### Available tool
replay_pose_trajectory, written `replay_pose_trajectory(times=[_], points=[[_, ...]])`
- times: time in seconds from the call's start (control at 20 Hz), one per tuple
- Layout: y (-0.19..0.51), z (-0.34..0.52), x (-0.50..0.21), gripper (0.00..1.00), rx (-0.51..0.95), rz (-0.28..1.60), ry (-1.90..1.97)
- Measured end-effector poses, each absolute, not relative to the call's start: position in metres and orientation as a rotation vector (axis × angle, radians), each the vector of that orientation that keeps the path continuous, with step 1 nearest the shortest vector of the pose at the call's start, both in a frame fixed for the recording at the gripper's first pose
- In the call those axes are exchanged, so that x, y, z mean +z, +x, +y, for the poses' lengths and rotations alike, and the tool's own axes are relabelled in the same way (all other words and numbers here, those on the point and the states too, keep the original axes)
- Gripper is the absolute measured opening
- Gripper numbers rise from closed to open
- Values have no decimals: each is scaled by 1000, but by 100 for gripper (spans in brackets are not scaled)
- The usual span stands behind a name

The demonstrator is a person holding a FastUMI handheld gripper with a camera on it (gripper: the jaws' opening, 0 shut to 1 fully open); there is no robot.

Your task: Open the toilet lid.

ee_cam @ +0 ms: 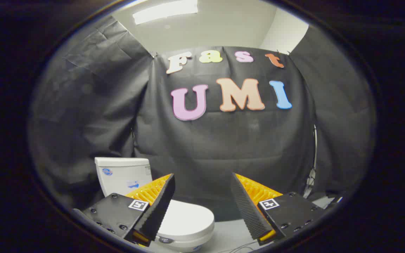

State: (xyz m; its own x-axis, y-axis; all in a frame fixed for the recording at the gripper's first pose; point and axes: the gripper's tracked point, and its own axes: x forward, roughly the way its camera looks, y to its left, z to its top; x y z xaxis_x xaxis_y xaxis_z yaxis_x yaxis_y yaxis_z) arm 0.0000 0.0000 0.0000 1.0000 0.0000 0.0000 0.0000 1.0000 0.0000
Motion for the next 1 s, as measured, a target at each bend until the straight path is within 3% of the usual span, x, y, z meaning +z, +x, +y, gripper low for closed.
replay_pose_trajectory(times=[0.35, 1.0], points=[[-32, 23, -99, 98, -54, 223, 42], [-51, 28, -116, 98, -100, 214, 26]])
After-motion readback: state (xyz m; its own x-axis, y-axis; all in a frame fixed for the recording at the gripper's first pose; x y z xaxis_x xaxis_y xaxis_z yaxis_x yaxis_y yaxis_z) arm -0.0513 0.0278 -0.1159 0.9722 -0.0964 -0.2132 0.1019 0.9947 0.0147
